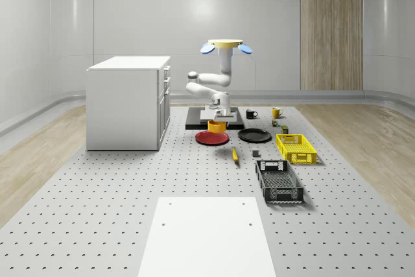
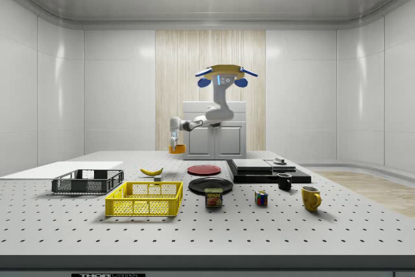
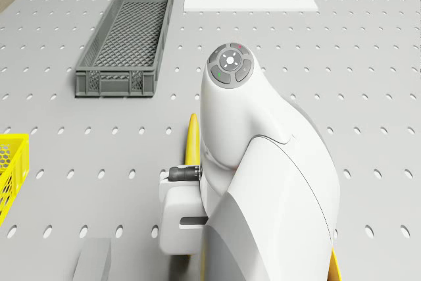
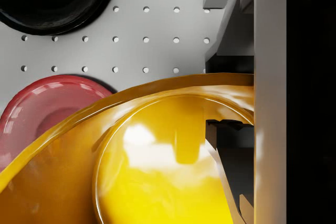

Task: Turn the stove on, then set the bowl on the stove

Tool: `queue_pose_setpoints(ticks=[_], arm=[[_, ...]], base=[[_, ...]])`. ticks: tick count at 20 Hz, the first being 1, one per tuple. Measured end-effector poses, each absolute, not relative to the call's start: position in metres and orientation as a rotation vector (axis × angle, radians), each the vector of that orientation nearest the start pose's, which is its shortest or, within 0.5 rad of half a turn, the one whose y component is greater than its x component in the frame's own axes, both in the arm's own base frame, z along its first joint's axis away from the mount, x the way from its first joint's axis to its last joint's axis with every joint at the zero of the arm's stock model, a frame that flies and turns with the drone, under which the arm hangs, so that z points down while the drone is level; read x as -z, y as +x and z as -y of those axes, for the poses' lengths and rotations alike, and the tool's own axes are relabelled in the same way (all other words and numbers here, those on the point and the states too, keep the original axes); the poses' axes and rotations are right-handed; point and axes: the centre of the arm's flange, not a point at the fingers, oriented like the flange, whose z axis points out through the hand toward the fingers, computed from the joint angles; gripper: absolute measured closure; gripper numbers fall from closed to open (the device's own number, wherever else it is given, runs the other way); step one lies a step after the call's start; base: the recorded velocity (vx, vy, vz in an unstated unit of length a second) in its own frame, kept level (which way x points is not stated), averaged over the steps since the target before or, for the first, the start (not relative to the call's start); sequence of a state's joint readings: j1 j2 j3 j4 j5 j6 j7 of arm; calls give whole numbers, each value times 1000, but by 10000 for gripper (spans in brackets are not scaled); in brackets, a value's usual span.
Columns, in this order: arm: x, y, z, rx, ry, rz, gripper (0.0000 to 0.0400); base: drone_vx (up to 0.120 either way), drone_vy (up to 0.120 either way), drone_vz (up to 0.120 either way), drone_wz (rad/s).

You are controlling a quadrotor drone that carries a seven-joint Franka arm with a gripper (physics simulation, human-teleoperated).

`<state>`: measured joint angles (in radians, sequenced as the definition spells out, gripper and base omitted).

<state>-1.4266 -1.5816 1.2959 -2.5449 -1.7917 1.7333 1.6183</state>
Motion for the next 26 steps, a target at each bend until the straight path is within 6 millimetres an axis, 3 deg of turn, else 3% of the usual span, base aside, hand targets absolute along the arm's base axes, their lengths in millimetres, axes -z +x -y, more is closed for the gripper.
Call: queue_pose_setpoints(ticks=[26], arm=[[-539, 401, -30, -771, 1, 2, 295]], base=[[-120, 0, 0, 0]])
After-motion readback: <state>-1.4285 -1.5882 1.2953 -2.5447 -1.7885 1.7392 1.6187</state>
